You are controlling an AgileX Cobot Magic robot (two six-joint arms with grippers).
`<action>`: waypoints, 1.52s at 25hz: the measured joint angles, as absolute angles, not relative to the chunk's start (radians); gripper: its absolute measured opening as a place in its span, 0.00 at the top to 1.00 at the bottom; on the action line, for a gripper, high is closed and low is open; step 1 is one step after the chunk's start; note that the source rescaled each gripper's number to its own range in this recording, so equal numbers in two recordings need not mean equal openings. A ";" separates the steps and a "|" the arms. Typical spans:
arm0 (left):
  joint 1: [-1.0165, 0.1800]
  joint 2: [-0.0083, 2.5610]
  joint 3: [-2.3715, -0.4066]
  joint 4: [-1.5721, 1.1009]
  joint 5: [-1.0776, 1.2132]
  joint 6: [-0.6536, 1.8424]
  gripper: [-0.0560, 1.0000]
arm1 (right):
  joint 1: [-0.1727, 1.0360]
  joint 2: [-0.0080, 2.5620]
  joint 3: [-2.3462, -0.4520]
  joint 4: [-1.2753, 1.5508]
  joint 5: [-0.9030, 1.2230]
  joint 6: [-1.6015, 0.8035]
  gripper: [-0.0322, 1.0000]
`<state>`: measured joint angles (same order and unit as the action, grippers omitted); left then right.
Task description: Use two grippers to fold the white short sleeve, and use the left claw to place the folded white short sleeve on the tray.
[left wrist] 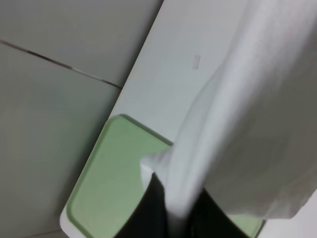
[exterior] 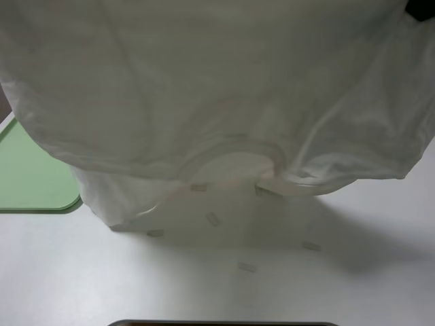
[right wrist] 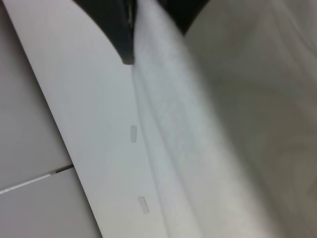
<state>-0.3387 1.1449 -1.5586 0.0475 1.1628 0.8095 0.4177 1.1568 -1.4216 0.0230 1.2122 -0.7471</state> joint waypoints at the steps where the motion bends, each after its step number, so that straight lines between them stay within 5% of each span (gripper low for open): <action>1: -0.339 1.145 -1.559 0.047 1.163 0.789 0.95 | 0.418 1.145 -1.422 0.025 1.212 -0.734 0.97; 38: -0.339 0.696 -1.273 -0.088 1.162 0.518 0.95 | 0.418 0.638 -1.215 0.194 1.220 -0.476 0.97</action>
